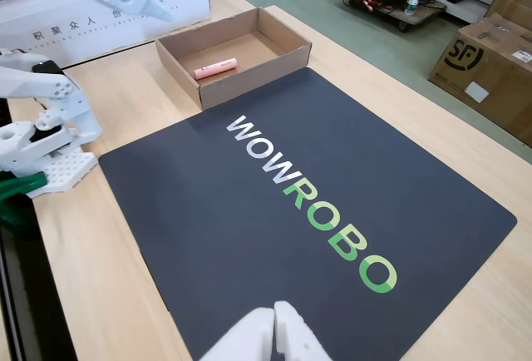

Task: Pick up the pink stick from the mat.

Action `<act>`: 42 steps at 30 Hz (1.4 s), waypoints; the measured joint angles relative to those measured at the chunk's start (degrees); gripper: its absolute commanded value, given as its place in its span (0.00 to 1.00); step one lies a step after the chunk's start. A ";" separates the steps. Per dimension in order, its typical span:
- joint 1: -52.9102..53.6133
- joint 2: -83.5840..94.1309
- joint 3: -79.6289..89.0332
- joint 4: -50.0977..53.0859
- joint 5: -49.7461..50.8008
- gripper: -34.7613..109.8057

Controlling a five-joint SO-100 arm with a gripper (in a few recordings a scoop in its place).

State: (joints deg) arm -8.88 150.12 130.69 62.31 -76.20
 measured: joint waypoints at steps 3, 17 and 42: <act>0.00 4.75 4.75 -0.35 -1.23 0.24; 0.00 20.04 24.79 -1.67 -5.19 0.24; 2.81 36.21 48.08 -1.41 -9.32 0.24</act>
State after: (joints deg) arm -6.06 186.33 178.77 60.91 -85.52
